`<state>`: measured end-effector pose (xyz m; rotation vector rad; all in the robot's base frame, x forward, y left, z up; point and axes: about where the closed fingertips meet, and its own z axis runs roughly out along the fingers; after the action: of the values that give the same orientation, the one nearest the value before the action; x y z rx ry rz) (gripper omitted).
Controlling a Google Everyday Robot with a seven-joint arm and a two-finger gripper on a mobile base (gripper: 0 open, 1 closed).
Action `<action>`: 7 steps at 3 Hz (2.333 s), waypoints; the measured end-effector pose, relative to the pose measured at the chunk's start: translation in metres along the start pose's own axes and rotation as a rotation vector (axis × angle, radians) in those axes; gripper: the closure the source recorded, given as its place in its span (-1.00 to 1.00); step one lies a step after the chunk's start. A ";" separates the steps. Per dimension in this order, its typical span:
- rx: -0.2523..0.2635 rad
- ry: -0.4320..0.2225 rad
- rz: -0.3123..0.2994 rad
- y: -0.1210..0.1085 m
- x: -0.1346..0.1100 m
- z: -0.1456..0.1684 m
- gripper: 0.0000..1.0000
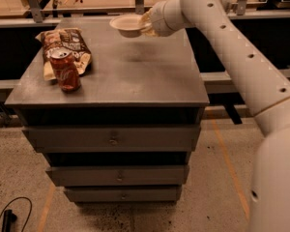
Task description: Move paper bowl near coke can
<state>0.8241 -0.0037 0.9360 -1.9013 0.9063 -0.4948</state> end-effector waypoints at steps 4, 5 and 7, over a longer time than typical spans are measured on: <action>-0.102 -0.035 -0.032 0.052 -0.062 -0.034 1.00; -0.135 -0.068 -0.023 0.070 -0.103 -0.032 1.00; -0.180 -0.110 -0.024 0.088 -0.156 -0.036 0.65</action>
Offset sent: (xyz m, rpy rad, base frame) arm -0.0500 -0.0111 0.0028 -0.0340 0.0217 0.0055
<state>0.6656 0.0697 0.8818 -2.0822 0.8814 -0.3285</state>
